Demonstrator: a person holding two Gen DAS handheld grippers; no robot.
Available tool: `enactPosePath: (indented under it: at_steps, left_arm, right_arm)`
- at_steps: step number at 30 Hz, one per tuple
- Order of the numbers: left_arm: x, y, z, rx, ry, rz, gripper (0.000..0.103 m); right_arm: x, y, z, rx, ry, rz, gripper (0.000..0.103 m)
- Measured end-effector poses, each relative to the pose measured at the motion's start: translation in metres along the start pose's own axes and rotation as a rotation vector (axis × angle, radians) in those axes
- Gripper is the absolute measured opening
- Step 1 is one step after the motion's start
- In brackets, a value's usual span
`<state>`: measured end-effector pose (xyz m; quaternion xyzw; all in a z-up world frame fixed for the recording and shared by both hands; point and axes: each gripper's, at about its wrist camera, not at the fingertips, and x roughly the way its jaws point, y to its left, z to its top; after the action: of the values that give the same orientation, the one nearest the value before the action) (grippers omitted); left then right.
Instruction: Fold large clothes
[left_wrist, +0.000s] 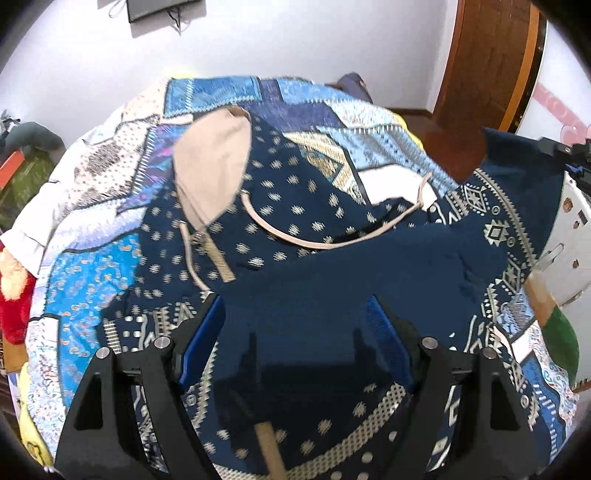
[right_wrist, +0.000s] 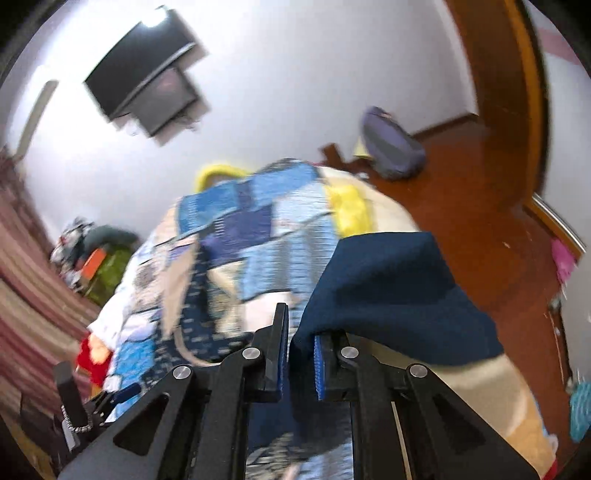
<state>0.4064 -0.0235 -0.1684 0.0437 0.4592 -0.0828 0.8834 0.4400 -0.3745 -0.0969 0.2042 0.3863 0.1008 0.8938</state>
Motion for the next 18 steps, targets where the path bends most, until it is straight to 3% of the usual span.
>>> enactPosePath:
  at_steps: [6, 10, 18]
  left_arm:
    - [-0.027, 0.019, -0.01, -0.005, -0.046, 0.013, 0.081]
    - [-0.032, 0.038, -0.025, -0.031, -0.033, 0.02, 0.082]
    - [-0.02, 0.065, -0.057, -0.058, 0.044, 0.047, 0.082]
  right_arm:
    - [0.027, 0.084, -0.024, -0.124, 0.088, 0.096, 0.009]
    - [0.064, 0.12, -0.059, -0.204, 0.195, 0.08, 0.009]
    - [0.131, 0.104, -0.124, -0.199, 0.43, -0.064, 0.01]
